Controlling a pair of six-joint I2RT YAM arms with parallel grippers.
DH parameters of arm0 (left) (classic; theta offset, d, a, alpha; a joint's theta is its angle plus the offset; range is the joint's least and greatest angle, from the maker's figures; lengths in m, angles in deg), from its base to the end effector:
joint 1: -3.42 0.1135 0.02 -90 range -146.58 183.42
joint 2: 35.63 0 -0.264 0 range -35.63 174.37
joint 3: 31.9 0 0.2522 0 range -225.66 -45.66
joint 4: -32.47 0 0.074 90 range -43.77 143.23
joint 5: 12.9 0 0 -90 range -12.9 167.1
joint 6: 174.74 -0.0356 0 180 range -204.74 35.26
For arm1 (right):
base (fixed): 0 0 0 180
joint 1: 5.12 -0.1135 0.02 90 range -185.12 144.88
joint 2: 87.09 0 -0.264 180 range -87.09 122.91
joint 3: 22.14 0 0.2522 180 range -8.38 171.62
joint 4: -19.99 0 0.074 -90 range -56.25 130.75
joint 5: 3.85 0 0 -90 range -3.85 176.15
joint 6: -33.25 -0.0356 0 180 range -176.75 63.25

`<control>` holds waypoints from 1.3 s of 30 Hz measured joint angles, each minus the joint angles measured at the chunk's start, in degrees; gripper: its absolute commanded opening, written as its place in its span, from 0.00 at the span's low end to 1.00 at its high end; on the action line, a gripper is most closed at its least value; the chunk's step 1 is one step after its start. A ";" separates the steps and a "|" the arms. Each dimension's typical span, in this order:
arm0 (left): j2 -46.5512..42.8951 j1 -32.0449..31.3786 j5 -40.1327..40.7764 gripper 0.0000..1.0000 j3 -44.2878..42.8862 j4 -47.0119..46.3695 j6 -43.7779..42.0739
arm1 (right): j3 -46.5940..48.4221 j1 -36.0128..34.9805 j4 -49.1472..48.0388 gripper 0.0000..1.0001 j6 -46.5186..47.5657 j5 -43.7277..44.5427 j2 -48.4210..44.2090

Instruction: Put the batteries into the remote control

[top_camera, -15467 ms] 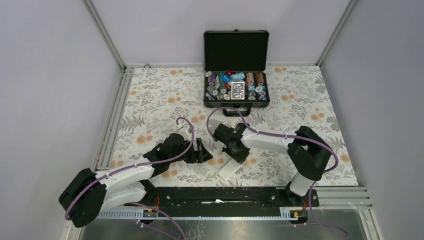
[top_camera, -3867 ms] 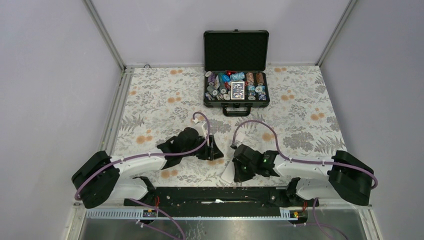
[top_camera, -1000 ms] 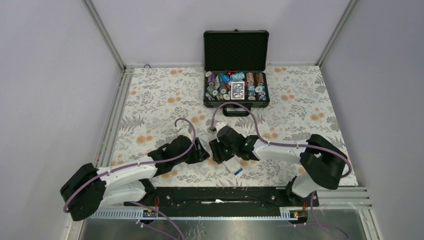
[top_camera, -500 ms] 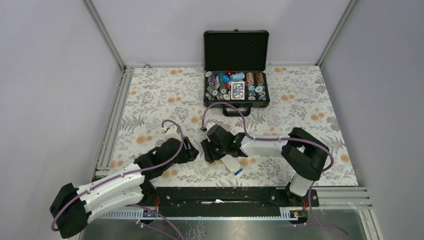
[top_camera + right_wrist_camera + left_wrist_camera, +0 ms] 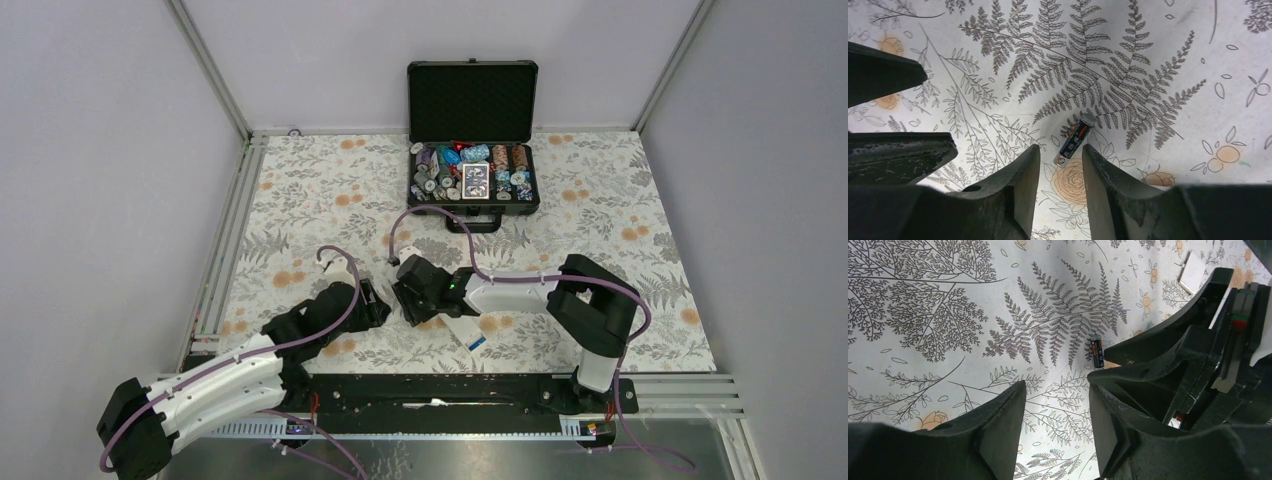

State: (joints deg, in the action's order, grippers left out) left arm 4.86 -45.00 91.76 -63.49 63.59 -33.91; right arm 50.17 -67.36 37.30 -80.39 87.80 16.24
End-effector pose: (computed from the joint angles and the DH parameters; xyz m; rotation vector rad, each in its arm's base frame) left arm 0.1072 -0.1073 0.1762 -0.1877 2.3146 -0.6299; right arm 0.1732 0.3268 0.1586 -0.8195 2.3820 0.6265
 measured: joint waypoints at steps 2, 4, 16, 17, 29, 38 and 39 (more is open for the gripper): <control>-0.02 0.00 0.00 0.53 0.15 0.15 0.00 | 0.79 -0.74 1.55 0.43 0.00 2.36 0.33; 0.00 0.00 0.00 0.53 0.33 0.13 0.02 | 1.84 -1.46 2.89 0.41 0.02 4.68 0.94; -2.14 0.00 -0.02 0.53 0.79 0.17 0.17 | 5.92 -4.39 6.54 0.35 -0.09 13.11 3.98; -2.29 0.02 -0.02 0.53 0.85 0.15 0.17 | 5.92 -4.57 6.54 0.36 -0.20 13.66 4.04; -2.97 0.02 -0.55 0.53 2.25 0.07 0.68 | 6.23 -6.56 8.17 0.36 -1.20 17.44 4.31; -1.51 0.02 -0.87 0.53 2.25 -1.29 0.72 | 6.23 -6.78 9.14 0.01 -1.75 19.06 4.28; -1.29 0.02 -0.92 0.53 2.27 -1.40 0.72 | 6.21 -6.78 9.22 0.00 -1.79 19.17 4.28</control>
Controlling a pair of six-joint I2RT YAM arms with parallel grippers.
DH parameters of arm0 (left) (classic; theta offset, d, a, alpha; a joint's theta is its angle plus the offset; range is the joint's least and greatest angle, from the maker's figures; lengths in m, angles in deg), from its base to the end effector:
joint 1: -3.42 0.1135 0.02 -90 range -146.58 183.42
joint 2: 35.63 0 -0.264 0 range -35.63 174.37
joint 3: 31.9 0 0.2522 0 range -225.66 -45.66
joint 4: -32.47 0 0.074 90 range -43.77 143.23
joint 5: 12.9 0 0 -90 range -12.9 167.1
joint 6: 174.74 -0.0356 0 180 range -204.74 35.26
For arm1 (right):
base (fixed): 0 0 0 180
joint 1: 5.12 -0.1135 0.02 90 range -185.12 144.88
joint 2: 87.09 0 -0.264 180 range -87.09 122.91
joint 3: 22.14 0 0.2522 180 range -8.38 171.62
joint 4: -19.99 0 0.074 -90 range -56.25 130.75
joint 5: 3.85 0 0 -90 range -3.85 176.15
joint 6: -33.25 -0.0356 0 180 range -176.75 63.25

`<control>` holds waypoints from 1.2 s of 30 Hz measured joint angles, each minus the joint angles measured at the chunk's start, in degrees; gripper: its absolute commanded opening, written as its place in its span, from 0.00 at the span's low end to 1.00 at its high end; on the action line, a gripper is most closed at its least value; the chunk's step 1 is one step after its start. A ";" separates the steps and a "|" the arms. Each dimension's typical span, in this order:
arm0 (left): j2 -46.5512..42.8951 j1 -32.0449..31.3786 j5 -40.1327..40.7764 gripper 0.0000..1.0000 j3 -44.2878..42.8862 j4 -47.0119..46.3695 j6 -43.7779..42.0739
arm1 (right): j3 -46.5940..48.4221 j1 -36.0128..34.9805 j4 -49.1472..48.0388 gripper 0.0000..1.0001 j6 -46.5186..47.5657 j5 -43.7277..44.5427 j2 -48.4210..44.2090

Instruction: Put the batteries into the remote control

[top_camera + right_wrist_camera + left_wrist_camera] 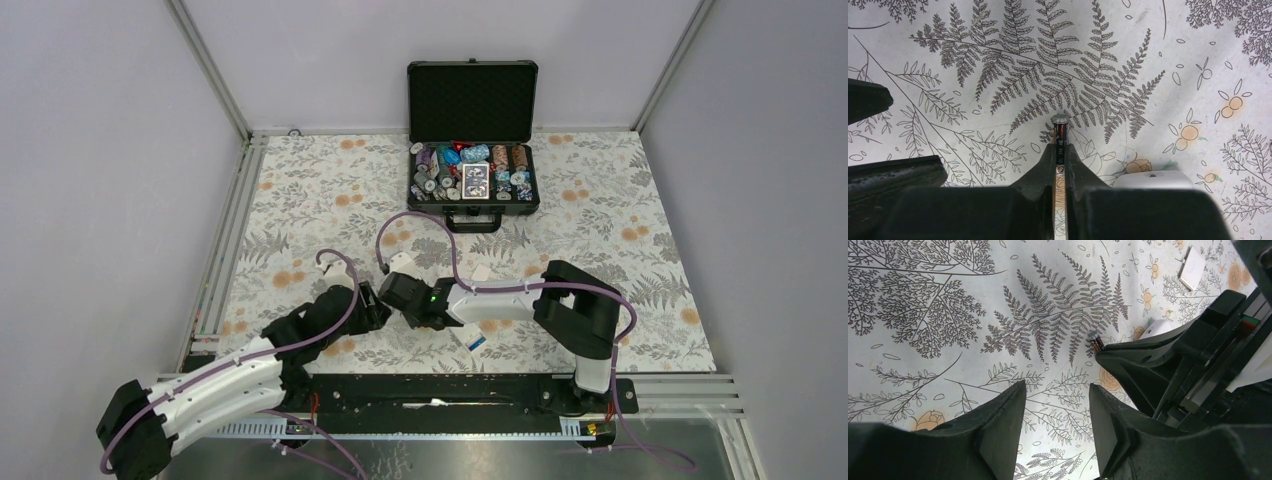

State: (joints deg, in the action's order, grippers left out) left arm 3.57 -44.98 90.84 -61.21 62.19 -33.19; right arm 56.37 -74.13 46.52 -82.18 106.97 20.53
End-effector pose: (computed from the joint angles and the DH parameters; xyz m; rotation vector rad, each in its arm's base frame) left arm 0.1043 -0.1047 0.1678 -0.1954 2.3173 -0.6565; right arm 0.1482 0.3510 0.1539 -0.7850 2.3407 0.2518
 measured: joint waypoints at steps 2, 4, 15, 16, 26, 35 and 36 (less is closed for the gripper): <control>0.35 0.00 -0.07 0.53 0.00 -0.33 0.15 | -0.07 -0.02 0.07 0.00 -0.15 0.04 -0.15; 0.79 0.00 -0.26 0.53 0.00 -0.90 0.33 | -0.57 -0.09 0.04 0.00 -0.35 -0.02 -0.63; 4.98 0.00 -4.04 0.52 0.07 -5.35 0.98 | -8.28 -0.74 4.68 0.00 -0.37 -2.73 -9.84; 5.75 0.00 -4.68 0.52 0.07 -6.25 0.98 | -9.14 -0.74 5.05 0.00 -0.35 -2.93 -11.45; 23.04 -0.66 -13.03 0.46 -1.29 -18.93 0.96 | -13.84 -0.66 10.95 0.00 -0.44 1.46 -30.08; 41.62 -2.19 -21.79 0.39 -9.01 -31.26 1.03 | -17.42 2.99 16.72 0.00 -0.42 3.82 -34.75; 42.80 -2.19 -22.38 0.38 -9.70 -31.95 1.01 | -17.81 3.82 16.98 0.00 -0.42 3.78 -35.15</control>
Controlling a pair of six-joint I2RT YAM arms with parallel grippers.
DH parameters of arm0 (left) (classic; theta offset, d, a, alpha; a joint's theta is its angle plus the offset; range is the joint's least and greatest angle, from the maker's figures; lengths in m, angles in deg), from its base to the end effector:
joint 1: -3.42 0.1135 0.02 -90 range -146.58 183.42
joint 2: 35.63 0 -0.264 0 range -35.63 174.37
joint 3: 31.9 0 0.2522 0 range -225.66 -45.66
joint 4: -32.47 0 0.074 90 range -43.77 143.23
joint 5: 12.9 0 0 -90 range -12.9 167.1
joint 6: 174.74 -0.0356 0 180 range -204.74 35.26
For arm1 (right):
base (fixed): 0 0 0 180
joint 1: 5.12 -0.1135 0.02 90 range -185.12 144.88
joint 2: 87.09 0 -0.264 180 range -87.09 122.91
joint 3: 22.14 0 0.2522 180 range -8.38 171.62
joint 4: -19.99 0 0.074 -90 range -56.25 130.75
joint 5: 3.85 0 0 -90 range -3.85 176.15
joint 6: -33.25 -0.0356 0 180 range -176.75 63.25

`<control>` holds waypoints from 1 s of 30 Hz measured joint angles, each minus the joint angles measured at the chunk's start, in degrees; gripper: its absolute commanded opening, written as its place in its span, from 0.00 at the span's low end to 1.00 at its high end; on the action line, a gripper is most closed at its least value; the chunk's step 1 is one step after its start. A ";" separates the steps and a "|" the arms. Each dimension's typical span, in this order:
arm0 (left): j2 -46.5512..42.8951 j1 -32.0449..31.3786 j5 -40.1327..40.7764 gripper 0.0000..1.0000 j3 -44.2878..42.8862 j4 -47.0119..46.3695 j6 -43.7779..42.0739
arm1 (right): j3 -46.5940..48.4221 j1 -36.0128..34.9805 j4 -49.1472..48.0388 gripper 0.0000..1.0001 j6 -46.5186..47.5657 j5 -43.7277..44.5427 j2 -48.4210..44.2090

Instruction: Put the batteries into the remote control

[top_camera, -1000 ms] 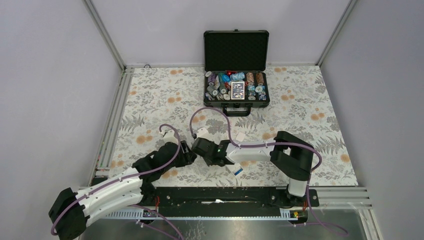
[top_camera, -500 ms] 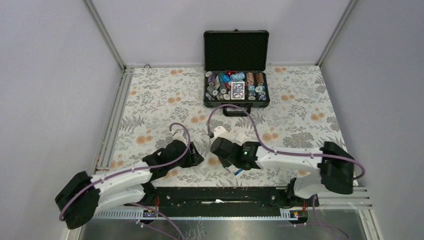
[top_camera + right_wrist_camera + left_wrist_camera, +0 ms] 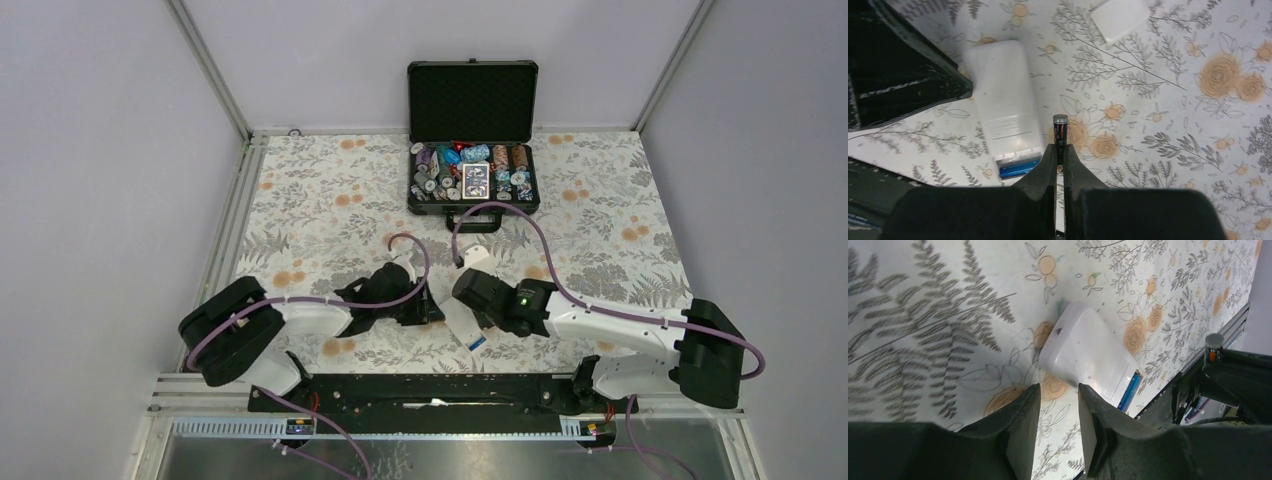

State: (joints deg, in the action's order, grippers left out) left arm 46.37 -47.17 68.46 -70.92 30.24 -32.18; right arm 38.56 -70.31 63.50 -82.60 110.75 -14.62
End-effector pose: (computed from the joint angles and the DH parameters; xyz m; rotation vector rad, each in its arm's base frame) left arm 0.1549 -0.1969 0.1317 0.0441 2.5288 -1.0263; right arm 0.1175 0.2189 0.2264 -0.6583 2.3308 0.1698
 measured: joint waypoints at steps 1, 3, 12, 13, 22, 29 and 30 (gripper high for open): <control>1.05 0.00 -0.35 0.38 -0.68 -0.50 -0.02 | -0.37 0.87 0.35 0.00 0.00 -0.07 -0.37; 2.75 -0.04 -0.81 0.38 -1.99 -0.96 -0.17 | -0.74 2.19 0.94 0.00 -0.07 -0.04 -0.61; 10.36 -0.04 -2.38 0.37 -9.55 -1.07 -2.27 | -1.20 3.10 1.29 0.00 -0.76 -1.88 -0.63; 11.21 -0.04 -2.56 0.37 -10.60 -0.85 -2.71 | -1.44 3.13 1.31 0.00 -0.85 -2.60 -0.63; 13.84 -0.02 -3.21 0.39 -15.19 1.18 -5.62 | -3.58 3.23 1.42 0.00 -0.74 -10.43 -1.29; 5.75 0.68 -1.36 0.42 -12.13 6.93 -8.07 | -4.37 3.34 0.17 0.00 1.11 -16.81 -3.15; 3.56 0.94 -0.83 0.42 -11.06 7.52 -8.35 | -4.37 3.34 -0.02 0.00 1.42 -17.29 -3.17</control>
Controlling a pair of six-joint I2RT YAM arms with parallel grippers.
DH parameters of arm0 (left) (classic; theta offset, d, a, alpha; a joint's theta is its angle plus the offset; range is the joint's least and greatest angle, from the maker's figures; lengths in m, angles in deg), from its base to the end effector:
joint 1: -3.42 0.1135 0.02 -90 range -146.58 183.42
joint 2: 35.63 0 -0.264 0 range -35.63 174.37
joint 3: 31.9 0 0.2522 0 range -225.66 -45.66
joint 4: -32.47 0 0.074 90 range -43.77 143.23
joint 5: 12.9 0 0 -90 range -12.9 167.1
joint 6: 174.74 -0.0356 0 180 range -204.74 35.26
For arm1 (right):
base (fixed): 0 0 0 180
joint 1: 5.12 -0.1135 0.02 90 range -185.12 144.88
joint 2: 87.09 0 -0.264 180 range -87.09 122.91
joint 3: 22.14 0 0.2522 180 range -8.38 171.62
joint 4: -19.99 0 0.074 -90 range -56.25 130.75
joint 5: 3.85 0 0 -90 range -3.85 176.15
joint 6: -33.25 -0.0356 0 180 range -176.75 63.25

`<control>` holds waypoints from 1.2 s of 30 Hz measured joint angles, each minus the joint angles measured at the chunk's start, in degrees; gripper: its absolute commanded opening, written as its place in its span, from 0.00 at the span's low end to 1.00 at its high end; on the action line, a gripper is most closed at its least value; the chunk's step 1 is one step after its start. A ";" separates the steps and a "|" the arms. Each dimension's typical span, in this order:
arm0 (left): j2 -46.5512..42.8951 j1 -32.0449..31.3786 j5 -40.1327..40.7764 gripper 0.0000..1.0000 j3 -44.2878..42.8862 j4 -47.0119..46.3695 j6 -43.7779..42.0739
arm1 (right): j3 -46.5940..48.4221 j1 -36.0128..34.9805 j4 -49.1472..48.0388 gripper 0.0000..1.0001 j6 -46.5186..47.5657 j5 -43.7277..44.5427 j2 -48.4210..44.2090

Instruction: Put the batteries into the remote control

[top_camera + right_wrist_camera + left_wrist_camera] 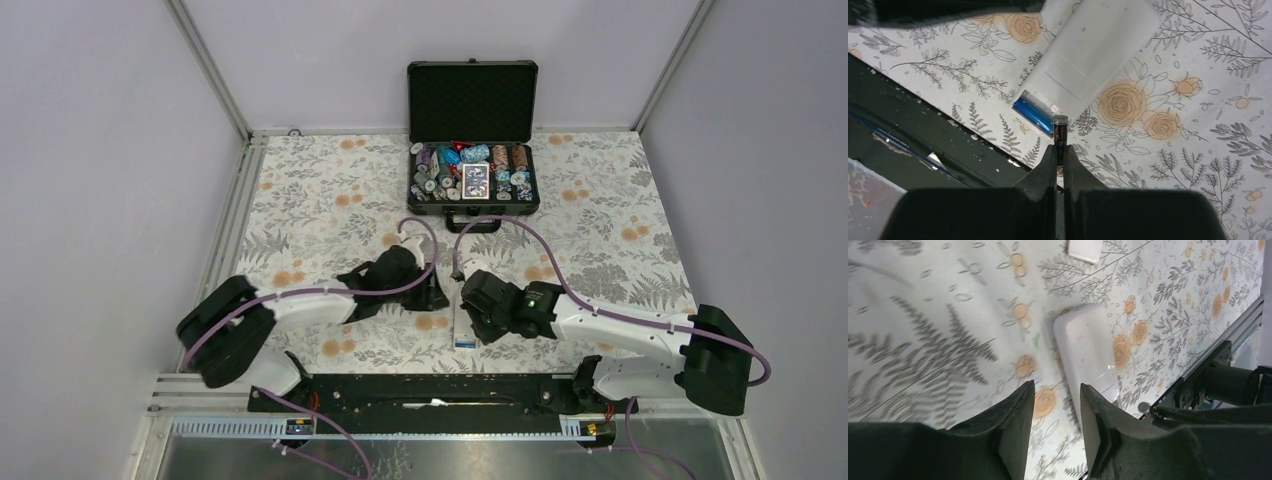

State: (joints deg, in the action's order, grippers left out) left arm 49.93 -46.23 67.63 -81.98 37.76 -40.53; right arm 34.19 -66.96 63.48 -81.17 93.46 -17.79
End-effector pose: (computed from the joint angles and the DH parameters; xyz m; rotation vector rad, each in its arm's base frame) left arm 0.1817 -0.2230 0.1591 0.2129 2.4871 -0.9760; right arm 0.1139 0.2031 0.2127 -0.7863 2.4778 0.4143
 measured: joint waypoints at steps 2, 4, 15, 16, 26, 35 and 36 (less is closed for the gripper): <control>-4.26 0.66 1.31 0.43 2.10 1.57 -0.76 | 0.00 0.00 -0.28 0.00 0.70 -1.27 0.02; -7.56 1.07 2.67 0.43 3.89 3.10 -1.25 | 0.02 0.00 -0.52 0.00 1.55 -2.49 0.17; -23.23 2.40 6.29 0.46 10.01 11.34 -3.93 | 9.11 0.00 3.06 0.00 10.80 -3.76 4.70; -24.61 2.69 6.34 0.46 10.43 11.72 -4.24 | 9.97 0.00 3.58 0.00 11.87 -3.74 5.29; -30.38 4.79 6.49 0.47 12.66 13.55 -6.54 | 11.61 0.00 9.16 0.00 21.90 -3.32 10.47; -30.34 5.49 7.04 0.47 13.49 13.53 -7.28 | 11.50 0.00 8.98 0.00 28.04 -4.22 10.93; -30.34 5.53 7.23 0.47 13.68 13.60 -7.32 | 11.28 0.00 8.66 0.00 28.74 -4.39 10.95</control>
State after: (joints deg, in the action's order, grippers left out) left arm 19.59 -40.70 74.86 -68.29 51.35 -47.85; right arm 45.47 -66.96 72.14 -52.43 89.07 -6.84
